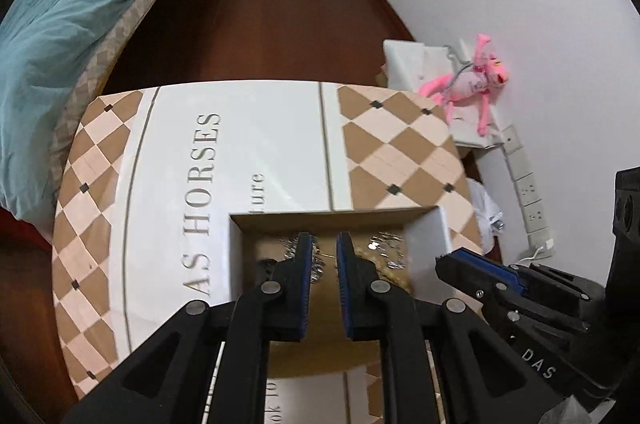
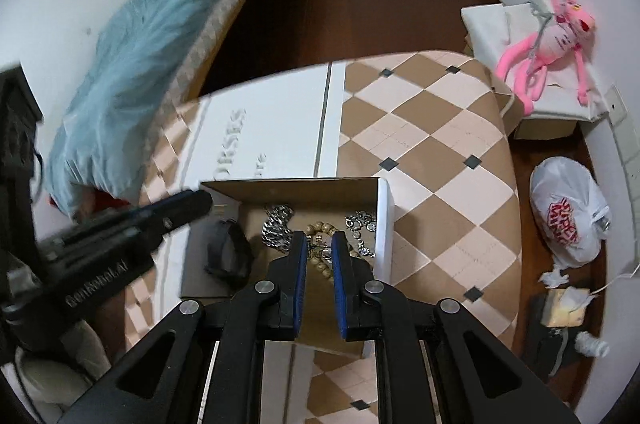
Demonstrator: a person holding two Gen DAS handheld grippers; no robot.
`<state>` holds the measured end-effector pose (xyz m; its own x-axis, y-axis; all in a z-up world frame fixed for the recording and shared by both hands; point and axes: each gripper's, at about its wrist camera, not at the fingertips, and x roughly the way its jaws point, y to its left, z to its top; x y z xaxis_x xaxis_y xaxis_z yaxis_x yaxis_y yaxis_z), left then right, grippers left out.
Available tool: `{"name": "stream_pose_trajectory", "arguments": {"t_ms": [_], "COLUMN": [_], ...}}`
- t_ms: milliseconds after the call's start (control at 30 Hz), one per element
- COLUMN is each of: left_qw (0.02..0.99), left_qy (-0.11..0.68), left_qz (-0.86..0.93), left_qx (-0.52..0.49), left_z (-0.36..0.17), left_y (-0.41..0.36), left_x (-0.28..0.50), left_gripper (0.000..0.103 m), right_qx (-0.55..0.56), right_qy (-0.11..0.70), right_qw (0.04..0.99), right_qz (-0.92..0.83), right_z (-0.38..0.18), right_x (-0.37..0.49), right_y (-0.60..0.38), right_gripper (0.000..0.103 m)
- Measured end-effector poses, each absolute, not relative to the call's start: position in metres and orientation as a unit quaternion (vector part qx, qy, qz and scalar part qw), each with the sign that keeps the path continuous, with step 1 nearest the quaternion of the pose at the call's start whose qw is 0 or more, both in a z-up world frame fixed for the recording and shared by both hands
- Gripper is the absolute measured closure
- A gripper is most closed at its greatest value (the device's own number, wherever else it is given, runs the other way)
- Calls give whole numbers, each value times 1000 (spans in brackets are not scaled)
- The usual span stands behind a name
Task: Organize jewelry
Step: 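Drop the gold piece from the left gripper while the right gripper drops its gold piece into the box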
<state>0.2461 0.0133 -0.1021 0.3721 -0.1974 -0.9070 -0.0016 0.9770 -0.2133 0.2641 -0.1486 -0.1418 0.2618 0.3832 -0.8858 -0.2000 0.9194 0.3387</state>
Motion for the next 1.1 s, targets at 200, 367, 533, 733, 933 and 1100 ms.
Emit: {"name": "stream_pose_trajectory", "arguments": {"t_ms": [200,367,533,733,933,1100], "left_qw": [827,834,845,855,866,874], "left_qy": [558,548,533,517,498,481], "left_qz": [-25,-1,21,40,39,56], "left_qx": [-65,-59,-45,-34,-40,-44], "left_z": [-103,-101,-101,-98,-84,-90], "left_y": [22,30,34,35,40,44], "left_x": [254,249,237,217,194,154], "left_gripper": [35,17,2,2,2,2], "right_qx": [59,35,-20,-44,-27,-10], "right_qy": [596,584,569,553,526,508], "right_qw": [784,799,816,828,846,856], "right_qz": [164,140,97,77,82,91], "right_z": [-146,-141,-134,-128,-111,-117], "right_x": [279,275,265,247,220,177], "right_y": [-150,-155,-154,-152,-154,-153], "right_gripper": [65,55,6,6,6,6]}}
